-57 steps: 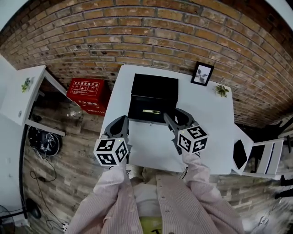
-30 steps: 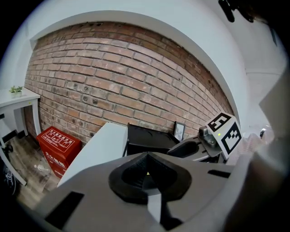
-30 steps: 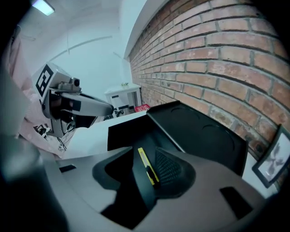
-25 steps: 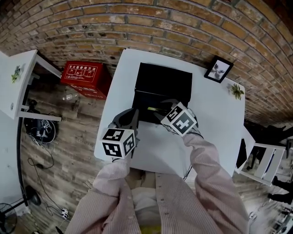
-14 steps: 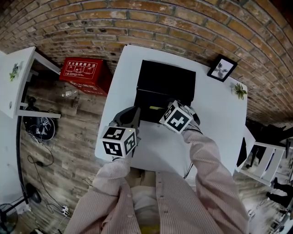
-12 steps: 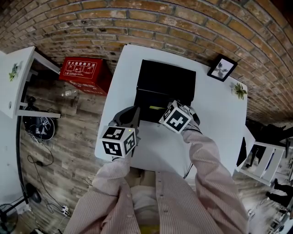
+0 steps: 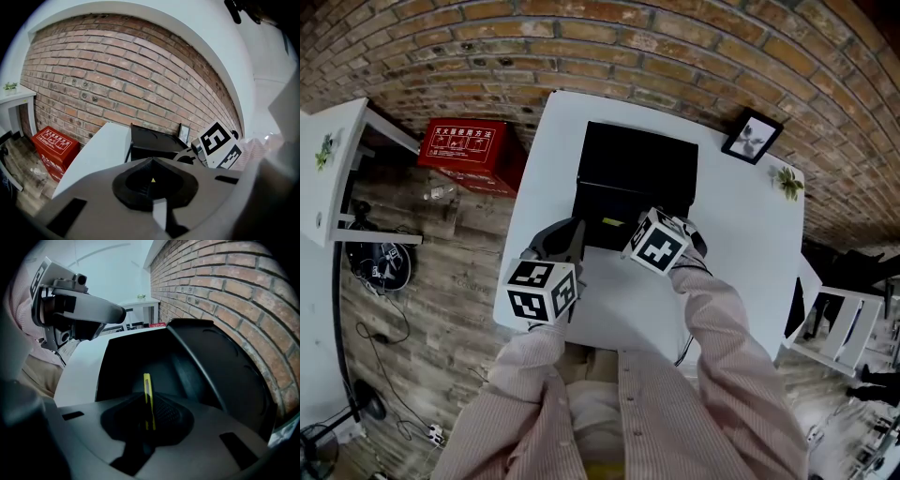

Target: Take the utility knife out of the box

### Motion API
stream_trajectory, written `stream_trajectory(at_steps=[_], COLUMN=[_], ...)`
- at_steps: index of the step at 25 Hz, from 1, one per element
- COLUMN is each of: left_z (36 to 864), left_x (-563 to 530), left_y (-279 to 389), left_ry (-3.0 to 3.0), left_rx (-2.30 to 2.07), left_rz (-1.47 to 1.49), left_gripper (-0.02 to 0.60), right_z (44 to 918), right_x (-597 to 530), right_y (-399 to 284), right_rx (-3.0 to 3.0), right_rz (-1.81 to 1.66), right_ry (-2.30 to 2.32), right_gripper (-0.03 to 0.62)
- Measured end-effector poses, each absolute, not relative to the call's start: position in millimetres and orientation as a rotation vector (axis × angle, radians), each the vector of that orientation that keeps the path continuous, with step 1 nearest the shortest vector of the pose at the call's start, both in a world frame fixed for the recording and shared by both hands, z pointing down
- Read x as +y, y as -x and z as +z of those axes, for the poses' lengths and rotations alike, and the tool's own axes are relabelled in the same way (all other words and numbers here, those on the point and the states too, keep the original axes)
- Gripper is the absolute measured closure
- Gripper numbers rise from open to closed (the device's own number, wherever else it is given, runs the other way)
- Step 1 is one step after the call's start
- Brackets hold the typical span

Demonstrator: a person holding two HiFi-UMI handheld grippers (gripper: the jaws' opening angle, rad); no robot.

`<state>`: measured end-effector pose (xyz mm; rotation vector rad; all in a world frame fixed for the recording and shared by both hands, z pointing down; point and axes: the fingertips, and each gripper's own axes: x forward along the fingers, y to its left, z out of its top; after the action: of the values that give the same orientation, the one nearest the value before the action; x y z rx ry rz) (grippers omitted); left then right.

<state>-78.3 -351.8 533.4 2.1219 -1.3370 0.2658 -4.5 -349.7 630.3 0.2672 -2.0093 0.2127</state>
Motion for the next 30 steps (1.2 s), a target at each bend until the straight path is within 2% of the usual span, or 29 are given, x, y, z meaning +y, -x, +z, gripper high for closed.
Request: stream_trajectory(at_steps=[2, 10, 30], left_z=[533.6, 531.2, 494.2], left_x=[-350.7, -346.8, -327.2], left_y=[78.3, 79.3, 81.6], left_ry=[-2.122, -2.137, -2.281], left_rx=[-1.338, -1.342, -1.381], left_rz=[0.266, 0.264, 0.214], left_gripper=[0.589, 0.589, 0.589], right_z=[630.8, 627.3, 546.3], right_x=[-348.5, -349.8, -346.8], right_y=[4.8, 4.7, 2.5], right_rx=[-2.011, -2.030, -2.275], right_rz=[0.208, 0.203, 0.119], right_ry=[-0.263, -0.296, -0.628], right_gripper=[0.539, 0.540, 0.540])
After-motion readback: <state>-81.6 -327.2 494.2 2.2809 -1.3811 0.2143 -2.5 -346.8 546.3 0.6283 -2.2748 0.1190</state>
